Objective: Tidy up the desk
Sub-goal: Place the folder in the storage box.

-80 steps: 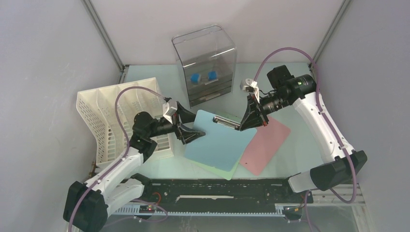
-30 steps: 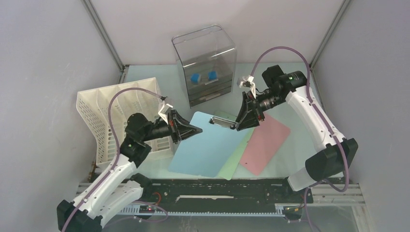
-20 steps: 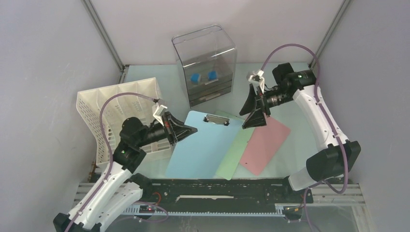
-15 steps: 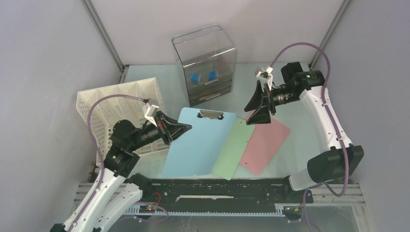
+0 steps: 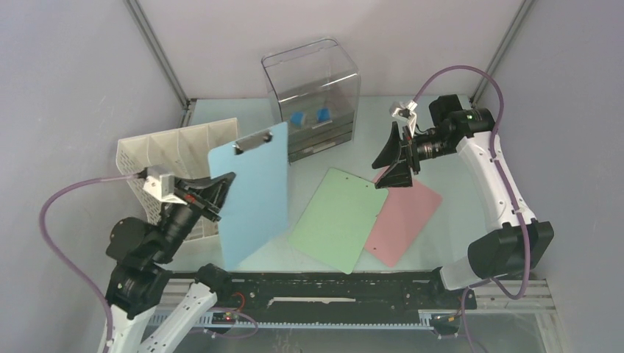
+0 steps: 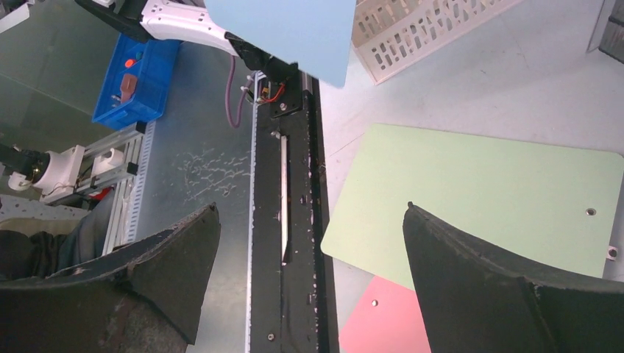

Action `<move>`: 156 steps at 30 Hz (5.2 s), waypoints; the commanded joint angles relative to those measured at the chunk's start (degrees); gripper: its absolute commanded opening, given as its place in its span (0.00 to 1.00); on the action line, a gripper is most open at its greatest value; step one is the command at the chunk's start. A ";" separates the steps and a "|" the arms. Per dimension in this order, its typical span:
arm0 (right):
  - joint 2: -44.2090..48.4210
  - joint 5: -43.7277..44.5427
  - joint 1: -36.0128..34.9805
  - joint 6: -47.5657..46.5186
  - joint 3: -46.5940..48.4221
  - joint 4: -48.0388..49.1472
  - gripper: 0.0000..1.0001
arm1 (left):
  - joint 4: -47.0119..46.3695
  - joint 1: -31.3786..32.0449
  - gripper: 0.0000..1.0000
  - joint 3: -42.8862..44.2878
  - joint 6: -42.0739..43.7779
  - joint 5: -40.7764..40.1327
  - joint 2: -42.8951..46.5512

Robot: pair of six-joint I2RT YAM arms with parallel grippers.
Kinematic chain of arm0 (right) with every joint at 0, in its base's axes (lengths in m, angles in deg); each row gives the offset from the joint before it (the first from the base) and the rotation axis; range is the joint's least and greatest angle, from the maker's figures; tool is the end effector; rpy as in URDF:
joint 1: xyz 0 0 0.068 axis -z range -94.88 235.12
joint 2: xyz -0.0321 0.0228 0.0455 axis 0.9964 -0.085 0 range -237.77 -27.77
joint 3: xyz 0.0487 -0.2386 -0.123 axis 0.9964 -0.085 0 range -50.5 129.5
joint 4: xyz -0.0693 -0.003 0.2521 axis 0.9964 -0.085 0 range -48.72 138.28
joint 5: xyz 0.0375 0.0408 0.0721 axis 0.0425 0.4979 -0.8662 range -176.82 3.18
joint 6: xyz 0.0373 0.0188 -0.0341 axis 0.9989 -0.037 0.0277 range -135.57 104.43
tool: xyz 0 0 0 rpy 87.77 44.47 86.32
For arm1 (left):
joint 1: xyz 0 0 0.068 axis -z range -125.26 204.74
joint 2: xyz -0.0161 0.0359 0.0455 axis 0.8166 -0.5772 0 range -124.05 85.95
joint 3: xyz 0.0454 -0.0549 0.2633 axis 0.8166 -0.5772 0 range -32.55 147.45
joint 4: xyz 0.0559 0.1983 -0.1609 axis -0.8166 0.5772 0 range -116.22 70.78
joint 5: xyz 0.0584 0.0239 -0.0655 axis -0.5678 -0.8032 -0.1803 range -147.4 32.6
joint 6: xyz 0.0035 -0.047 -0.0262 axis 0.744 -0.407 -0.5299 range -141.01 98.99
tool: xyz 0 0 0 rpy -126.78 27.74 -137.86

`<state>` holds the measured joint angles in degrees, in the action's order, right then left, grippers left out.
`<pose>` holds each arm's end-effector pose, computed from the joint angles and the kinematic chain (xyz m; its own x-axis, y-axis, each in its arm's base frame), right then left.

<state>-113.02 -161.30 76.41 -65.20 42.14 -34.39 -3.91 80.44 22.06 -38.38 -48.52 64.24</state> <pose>0.2466 0.0725 0.3867 -0.4040 -0.2682 -0.8745 -0.9113 0.0355 0.4101 0.0474 -0.0289 0.4147 -0.0105 -0.3222 -0.9466 0.5888 0.7632 -0.2663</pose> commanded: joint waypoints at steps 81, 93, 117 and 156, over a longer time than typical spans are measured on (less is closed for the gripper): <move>-0.54 -1.32 -0.08 -0.65 -0.30 0.59 1.00 | 14.83 -18.66 0.94 8.55 -8.55 -35.56 -18.05; -0.35 -1.46 0.10 -0.74 -0.38 0.50 1.00 | 22.00 -18.64 0.73 12.37 -11.04 -40.22 -24.79; -0.32 -1.56 0.27 -1.04 -0.42 0.32 1.00 | 9.44 -18.58 0.00 4.43 1.28 -41.14 -20.15; -0.35 -1.85 0.71 -2.41 -0.12 -0.99 1.00 | -16.13 -18.62 0.71 -20.70 12.89 -31.04 0.17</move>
<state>-113.61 -161.51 76.81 -66.33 40.63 -34.37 -22.93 62.10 -1.68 -23.30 -79.68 63.34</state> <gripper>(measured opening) 0.994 0.582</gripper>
